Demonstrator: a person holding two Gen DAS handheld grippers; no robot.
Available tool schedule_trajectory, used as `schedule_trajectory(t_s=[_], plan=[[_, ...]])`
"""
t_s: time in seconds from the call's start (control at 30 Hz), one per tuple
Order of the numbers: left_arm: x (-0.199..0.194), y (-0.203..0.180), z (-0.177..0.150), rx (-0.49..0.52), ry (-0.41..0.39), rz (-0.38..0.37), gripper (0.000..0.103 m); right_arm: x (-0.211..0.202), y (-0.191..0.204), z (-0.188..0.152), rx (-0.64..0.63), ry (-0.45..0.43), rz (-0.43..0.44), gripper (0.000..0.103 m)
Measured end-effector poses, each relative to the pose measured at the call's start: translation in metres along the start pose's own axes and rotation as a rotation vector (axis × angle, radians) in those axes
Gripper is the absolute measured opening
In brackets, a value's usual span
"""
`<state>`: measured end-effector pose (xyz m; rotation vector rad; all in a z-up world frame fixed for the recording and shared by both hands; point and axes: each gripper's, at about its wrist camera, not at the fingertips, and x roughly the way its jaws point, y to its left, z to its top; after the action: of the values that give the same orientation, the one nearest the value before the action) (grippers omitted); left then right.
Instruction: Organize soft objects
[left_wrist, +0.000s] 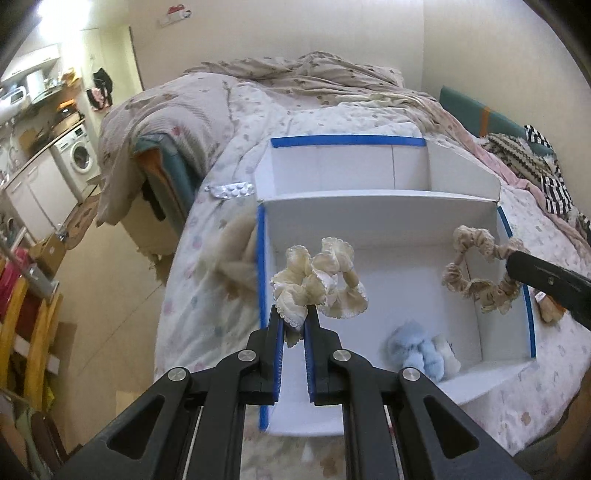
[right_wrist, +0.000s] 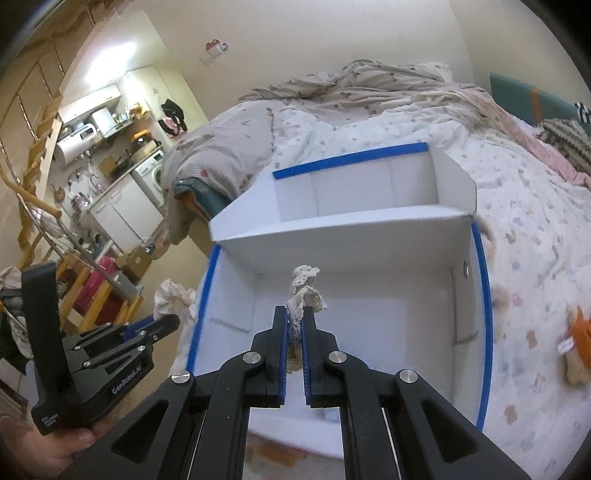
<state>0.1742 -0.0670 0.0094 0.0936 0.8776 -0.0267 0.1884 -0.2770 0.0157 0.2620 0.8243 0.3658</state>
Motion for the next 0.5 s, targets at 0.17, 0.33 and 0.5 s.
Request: schedule_trajectory(t_s=[0.17, 0.33, 0.5], plan=[[0.04, -0.007, 0.012, -0.005, 0.084, -0.102, 0.009, 0.03, -0.011, 0.009, -0.037, 0.036, -0.057, 0.009], [0.074, -0.008, -0.001, -0.032, 0.151, -0.151, 0.009, 0.057, -0.031, -0.003, -0.006, 0.092, -0.081, 0.009], [0.079, -0.019, -0.005, 0.019, 0.122, -0.134, 0.01, 0.082, -0.042, -0.007, 0.0, 0.15, -0.116, 0.009]])
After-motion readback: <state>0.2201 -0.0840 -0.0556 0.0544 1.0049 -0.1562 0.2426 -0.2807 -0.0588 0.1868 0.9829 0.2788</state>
